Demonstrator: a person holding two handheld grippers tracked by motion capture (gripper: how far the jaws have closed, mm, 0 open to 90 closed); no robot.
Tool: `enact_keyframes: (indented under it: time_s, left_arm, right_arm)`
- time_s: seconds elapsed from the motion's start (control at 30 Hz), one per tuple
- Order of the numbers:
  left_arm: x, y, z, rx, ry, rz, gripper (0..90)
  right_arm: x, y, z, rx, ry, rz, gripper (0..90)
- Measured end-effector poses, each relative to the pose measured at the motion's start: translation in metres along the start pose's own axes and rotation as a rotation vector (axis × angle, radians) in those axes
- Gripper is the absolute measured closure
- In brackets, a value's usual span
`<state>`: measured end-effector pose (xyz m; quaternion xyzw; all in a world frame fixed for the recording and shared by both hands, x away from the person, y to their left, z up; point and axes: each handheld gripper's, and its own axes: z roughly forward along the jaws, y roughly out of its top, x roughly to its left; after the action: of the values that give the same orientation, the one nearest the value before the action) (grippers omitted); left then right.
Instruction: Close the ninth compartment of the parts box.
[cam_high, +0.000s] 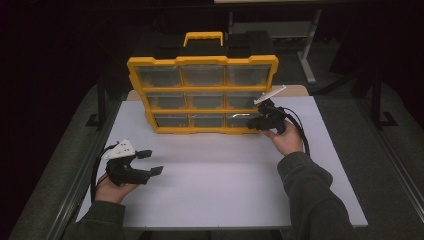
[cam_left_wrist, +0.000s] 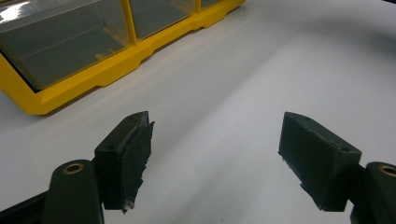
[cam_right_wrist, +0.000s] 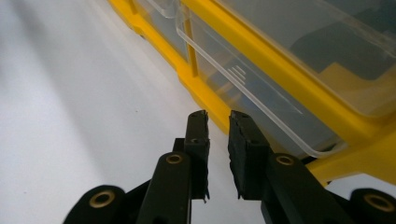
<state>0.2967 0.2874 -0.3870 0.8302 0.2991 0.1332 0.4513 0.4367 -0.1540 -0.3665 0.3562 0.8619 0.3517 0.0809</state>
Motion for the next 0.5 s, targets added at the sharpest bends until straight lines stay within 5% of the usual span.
enact_keyframes:
  time_s: [0.5]
  left_arm:
    - [-0.0011,0.0006,0.0031,-0.005,-0.004,-0.015,24.5]
  right_arm:
    - [0.0017,-0.0081,-0.0002,-0.031,0.048,0.033,68.8]
